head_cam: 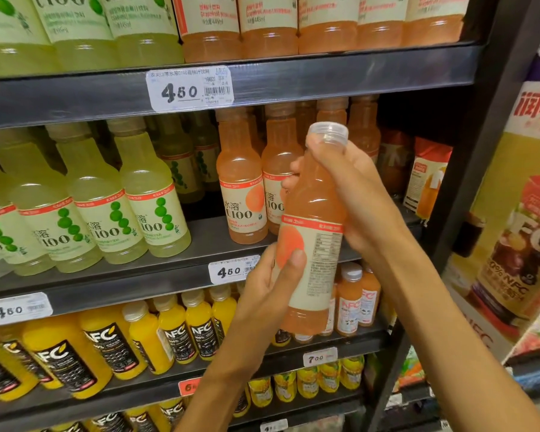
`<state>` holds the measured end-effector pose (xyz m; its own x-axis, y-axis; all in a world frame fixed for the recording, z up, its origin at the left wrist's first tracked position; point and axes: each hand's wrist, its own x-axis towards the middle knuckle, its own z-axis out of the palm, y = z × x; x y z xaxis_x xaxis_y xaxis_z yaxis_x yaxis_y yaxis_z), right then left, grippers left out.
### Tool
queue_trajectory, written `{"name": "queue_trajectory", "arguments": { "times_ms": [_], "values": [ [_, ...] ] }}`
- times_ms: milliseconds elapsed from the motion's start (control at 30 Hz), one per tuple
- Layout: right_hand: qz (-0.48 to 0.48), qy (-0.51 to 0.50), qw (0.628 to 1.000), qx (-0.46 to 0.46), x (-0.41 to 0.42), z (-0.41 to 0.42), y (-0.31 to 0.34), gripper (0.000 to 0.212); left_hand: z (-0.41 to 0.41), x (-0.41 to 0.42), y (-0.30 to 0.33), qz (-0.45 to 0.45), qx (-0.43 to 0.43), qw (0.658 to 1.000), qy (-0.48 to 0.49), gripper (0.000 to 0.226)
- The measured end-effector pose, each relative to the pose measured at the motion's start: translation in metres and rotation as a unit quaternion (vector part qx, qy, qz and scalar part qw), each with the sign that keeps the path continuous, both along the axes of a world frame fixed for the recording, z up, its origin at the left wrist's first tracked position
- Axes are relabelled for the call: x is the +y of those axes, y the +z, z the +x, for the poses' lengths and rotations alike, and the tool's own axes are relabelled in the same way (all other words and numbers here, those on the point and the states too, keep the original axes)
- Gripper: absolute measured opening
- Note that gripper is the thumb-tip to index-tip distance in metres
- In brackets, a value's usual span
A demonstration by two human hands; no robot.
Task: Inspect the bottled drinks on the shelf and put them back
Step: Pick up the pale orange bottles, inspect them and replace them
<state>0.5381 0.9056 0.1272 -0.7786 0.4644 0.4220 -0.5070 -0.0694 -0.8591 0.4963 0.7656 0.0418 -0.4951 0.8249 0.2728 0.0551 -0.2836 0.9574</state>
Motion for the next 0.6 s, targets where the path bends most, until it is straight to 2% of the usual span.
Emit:
{"name": "queue_trajectory", "arguments": {
  "times_ms": [67,133,233,300,333,400,467,533,600],
  "values": [
    [0.031,-0.016,0.999,-0.023,0.002,-0.001,0.003,0.034,0.003,0.003,0.000,0.017,-0.022,1.000,-0.002,0.043],
    [0.025,0.029,0.999,-0.033,0.006,0.000,0.006,0.040,0.003,0.003,0.001,0.038,-0.084,0.995,-0.049,0.056],
    [-0.056,0.148,0.987,-0.016,0.006,-0.004,0.004,0.038,0.005,0.002,0.005,0.069,-0.237,0.949,-0.198,0.074],
    [-0.099,0.198,0.975,0.003,0.002,-0.009,0.003,0.034,0.007,0.004,0.004,0.069,-0.295,0.922,-0.239,0.074],
    [-0.109,0.208,0.972,0.012,0.000,-0.010,0.003,0.031,0.007,0.005,0.002,0.071,-0.300,0.920,-0.242,0.074],
    [-0.108,0.199,0.974,0.026,-0.001,-0.009,0.006,0.026,0.003,0.003,0.000,0.069,-0.248,0.946,-0.196,0.071],
    [-0.066,0.129,0.989,0.023,0.000,-0.004,0.011,0.024,-0.002,0.001,-0.002,0.054,-0.135,0.986,-0.080,0.060],
    [-0.004,0.032,0.999,0.012,-0.002,-0.001,0.014,0.025,-0.003,0.000,0.002,0.028,-0.052,0.998,0.013,0.052],
    [0.054,-0.042,0.998,-0.004,-0.008,0.000,0.017,0.030,-0.001,0.002,0.002,0.029,-0.005,0.999,0.022,0.048]
  ]
}}
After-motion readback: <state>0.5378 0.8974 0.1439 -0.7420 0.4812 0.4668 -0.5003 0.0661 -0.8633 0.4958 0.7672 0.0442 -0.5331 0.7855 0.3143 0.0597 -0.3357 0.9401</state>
